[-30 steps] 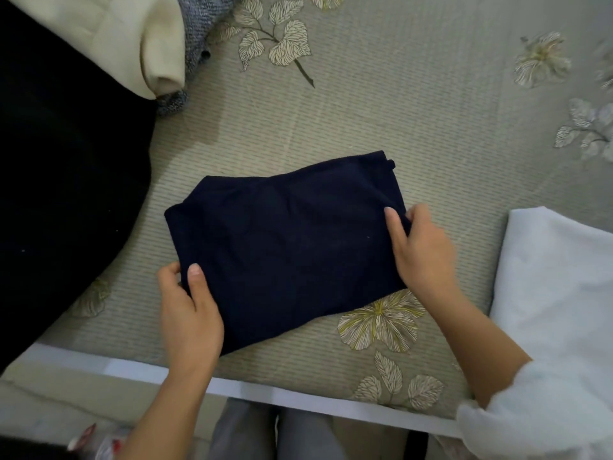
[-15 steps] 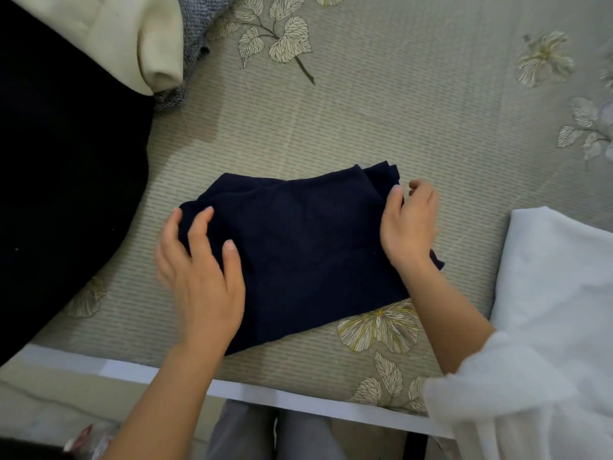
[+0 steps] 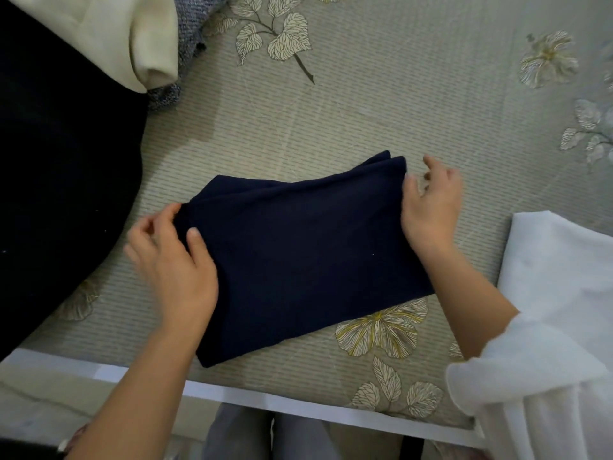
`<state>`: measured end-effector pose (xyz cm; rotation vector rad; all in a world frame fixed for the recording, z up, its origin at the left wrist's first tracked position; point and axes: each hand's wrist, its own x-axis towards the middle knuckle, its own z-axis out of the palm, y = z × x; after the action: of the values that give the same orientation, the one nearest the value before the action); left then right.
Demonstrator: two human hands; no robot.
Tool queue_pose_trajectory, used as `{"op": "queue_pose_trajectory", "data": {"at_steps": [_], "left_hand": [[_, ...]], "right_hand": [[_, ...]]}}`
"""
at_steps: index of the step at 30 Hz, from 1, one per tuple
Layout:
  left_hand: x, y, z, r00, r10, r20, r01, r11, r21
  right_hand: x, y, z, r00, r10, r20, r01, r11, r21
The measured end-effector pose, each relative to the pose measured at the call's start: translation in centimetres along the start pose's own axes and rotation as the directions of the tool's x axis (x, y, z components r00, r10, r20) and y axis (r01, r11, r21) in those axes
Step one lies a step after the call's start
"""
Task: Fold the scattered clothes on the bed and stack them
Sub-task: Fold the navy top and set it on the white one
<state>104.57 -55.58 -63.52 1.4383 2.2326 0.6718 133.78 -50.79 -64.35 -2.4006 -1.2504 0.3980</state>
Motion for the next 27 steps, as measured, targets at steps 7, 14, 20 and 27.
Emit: {"op": "queue_pose_trajectory", "data": {"at_steps": [7, 14, 20, 27], "left_hand": [[-3.7, 0.8, 1.7, 0.881, 0.317, 0.351, -0.409, 0.883, 0.228], [-3.0, -1.7, 2.8, 0.879, 0.192, 0.435, -0.345, 0.887, 0.305], [-3.8, -2.5, -0.3, 0.942, -0.123, 0.312, 0.063, 0.979, 0.195], [-3.9, -1.5, -4.6, 0.603, -0.560, 0.568, 0.768, 0.599, -0.225]], "right_hand": [[-9.5, -2.0, 3.6, 0.582, -0.684, 0.440, 0.785, 0.613, -0.086], [-5.5, 3.1, 1.9, 0.845, -0.254, 0.472, 0.457, 0.801, -0.387], [-3.3, 4.5, -2.4, 0.949, -0.020, 0.316, 0.064, 0.990, -0.129], [-4.3, 1.5, -3.5, 0.702, 0.432, 0.566, -0.624, 0.757, 0.196]]}}
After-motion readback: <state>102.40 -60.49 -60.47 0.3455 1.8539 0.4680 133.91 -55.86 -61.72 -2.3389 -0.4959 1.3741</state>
